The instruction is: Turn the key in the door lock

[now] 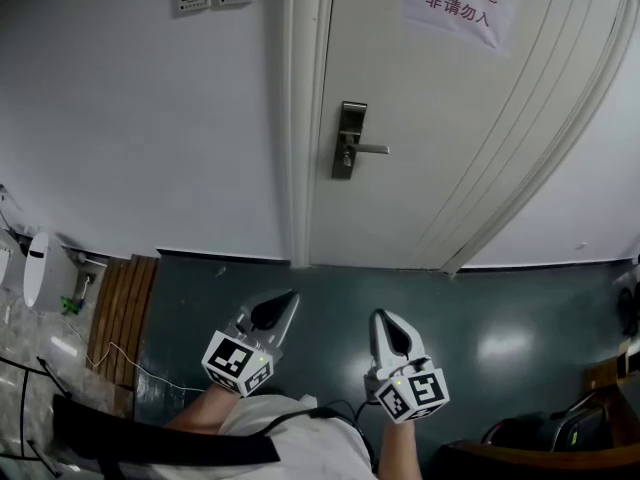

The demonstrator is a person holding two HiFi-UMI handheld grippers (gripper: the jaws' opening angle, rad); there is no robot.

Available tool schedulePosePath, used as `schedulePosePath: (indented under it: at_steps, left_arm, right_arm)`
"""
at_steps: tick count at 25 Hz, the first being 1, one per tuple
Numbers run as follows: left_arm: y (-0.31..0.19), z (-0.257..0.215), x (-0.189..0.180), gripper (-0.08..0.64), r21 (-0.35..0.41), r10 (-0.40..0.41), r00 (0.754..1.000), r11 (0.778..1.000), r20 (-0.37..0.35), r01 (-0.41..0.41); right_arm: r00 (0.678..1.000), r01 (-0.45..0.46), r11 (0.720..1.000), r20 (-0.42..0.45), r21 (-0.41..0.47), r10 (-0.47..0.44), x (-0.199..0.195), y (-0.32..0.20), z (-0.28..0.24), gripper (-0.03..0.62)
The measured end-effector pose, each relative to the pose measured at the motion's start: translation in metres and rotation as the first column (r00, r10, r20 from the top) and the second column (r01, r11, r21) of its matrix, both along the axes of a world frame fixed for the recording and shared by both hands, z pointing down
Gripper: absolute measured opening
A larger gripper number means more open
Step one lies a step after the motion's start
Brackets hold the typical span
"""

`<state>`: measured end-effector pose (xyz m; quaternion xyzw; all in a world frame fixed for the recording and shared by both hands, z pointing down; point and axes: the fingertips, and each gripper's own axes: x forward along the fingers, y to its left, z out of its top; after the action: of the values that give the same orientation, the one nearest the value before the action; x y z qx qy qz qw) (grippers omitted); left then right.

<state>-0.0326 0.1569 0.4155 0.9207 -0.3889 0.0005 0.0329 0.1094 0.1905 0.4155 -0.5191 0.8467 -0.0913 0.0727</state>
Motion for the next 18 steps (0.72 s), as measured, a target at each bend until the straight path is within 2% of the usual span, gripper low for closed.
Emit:
schedulePosePath:
  at_steps: [9, 18]
  left_arm:
    - [0.004, 0.008, 0.009, 0.006, -0.021, -0.003, 1.0, 1.0, 0.007, 0.003]
    - [-0.013, 0.014, 0.013, 0.005, -0.019, 0.008, 1.0, 1.0, -0.015, -0.008]
  right_arm:
    - [0.998, 0.002, 0.999, -0.057, -0.048, -0.004, 0.011, 0.005, 0.019, 0.008]
    - [0.998, -0.014, 0.998, -0.065, -0.058, 0.01, 0.015, -0.007, 0.026, 0.008]
